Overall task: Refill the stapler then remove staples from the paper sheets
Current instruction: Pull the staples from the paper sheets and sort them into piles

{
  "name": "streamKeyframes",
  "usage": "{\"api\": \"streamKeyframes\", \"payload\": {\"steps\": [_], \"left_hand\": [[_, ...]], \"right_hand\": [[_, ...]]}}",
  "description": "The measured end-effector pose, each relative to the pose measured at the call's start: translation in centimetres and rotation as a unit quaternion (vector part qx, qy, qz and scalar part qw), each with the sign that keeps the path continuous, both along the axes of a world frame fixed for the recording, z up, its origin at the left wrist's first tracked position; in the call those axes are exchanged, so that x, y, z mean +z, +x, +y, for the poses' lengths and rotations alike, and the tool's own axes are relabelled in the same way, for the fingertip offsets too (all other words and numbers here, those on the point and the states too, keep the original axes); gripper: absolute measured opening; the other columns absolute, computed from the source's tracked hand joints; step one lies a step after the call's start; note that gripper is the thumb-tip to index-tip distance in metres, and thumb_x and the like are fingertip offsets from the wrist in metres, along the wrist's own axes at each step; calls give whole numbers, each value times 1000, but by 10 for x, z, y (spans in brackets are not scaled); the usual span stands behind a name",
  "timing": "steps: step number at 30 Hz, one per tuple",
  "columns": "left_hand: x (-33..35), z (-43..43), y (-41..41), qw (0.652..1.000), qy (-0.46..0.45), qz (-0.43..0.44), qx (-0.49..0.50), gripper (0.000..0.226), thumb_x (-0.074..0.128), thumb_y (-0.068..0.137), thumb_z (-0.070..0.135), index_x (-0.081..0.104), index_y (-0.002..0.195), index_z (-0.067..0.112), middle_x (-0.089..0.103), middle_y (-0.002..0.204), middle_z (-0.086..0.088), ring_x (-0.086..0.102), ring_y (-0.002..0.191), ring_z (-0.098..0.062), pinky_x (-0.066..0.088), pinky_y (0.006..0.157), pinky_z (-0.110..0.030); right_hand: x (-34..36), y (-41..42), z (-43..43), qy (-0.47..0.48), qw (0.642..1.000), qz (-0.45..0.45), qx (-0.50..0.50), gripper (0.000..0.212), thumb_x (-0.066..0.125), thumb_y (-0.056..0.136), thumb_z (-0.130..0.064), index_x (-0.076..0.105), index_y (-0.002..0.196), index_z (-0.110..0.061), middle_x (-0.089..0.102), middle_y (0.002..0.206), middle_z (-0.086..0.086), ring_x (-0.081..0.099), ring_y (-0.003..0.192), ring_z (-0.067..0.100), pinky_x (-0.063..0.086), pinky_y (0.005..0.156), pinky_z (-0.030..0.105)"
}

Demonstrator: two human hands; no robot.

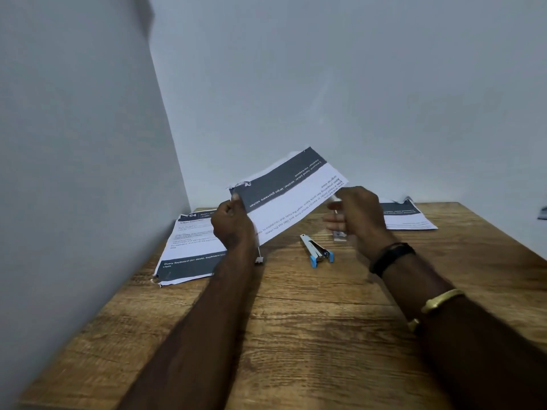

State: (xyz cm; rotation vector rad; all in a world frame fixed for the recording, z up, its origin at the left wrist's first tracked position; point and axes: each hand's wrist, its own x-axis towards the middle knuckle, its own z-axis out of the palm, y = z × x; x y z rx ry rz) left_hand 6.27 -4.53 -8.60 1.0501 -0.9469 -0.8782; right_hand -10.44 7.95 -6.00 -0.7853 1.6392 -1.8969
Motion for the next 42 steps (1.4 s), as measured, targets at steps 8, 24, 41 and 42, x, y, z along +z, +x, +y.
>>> {"api": "streamKeyframes", "payload": {"steps": [8, 24, 41, 42], "left_hand": [[-8, 9, -12, 996, 24, -69, -58, 42, 59, 99, 41, 73, 101, 1, 72, 107, -23, 65, 106, -40, 52, 86, -39], [11, 34, -108, 915, -60, -298, -265, 33, 68, 87, 7, 73, 119, 8, 72, 125, -10, 66, 117, -25, 50, 103, -31], [-8, 20, -170, 725, -62, -599, -334, 38, 54, 98, 33, 63, 131, 17, 61, 140, -9, 55, 129, -30, 45, 110, -44], [-9, 19, -170, 717, -63, -610, -330, 40, 54, 98, 34, 62, 133, 18, 59, 142, -9, 54, 131, -30, 44, 111, -45]], "right_hand": [[-2, -13, 8, 15, 992, 91, -87, 27, 70, 82, -10, 64, 107, -19, 74, 97, 13, 74, 54, 18, 65, 58, 47], [-15, -113, 25, 98, 942, 177, -267, 18, 80, 83, -11, 79, 102, -14, 76, 113, 11, 71, 107, 33, 53, 95, 30], [-30, -152, 35, 331, 884, 241, -224, 27, 74, 79, -19, 70, 104, -10, 70, 115, 15, 67, 105, 38, 52, 78, 32], [-31, -151, 34, 340, 878, 251, -224, 29, 73, 78, -19, 70, 105, -10, 68, 117, 16, 67, 105, 38, 54, 81, 35]]}}
